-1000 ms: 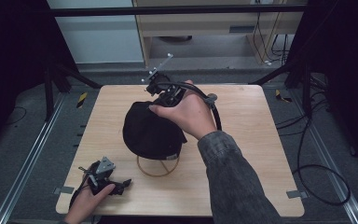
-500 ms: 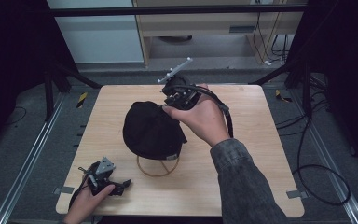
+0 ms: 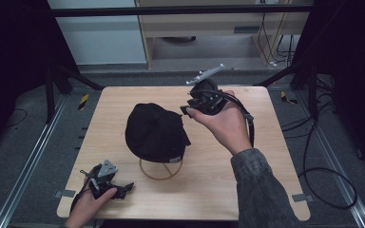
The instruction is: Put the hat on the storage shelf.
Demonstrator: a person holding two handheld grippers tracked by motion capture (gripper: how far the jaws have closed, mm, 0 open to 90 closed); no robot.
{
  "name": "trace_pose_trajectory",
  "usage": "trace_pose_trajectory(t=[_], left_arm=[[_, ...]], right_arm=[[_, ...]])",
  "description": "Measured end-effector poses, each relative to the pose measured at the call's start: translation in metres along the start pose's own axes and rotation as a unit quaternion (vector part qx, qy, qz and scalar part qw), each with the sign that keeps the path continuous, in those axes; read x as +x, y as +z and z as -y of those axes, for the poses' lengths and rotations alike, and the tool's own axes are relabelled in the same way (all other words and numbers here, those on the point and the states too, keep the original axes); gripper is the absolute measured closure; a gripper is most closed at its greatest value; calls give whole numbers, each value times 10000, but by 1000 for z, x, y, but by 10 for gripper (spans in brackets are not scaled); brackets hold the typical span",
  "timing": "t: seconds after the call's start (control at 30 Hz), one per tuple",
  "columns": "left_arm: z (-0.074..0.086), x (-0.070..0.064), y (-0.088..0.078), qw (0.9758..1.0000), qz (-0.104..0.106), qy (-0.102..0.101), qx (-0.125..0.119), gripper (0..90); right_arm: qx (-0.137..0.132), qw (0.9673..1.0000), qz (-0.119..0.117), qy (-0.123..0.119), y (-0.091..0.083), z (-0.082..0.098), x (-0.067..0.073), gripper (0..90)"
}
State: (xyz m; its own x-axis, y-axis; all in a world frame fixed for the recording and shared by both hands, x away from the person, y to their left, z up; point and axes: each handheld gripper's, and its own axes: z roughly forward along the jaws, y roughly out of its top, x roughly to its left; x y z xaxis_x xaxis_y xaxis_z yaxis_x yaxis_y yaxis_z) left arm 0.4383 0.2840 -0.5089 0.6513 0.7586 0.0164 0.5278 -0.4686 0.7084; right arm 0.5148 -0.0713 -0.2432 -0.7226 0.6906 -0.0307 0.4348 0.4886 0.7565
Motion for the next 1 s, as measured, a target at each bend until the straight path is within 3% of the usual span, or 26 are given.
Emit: trace_pose_trajectory(t=[0.4,0.7,1.0], left_arm=[[0,0,0,10000,-2,1,-10,0],[0,0,0,10000,-1,6,-14,0],[1,-1,0,10000,-7,-2,-15,0]], right_arm=[[-205,9992,167,313,-9,28,-16,623],[-303,9972,280,618,-9,51,-25,515],[-281,9959,473,724,-10,68,-32,378]])
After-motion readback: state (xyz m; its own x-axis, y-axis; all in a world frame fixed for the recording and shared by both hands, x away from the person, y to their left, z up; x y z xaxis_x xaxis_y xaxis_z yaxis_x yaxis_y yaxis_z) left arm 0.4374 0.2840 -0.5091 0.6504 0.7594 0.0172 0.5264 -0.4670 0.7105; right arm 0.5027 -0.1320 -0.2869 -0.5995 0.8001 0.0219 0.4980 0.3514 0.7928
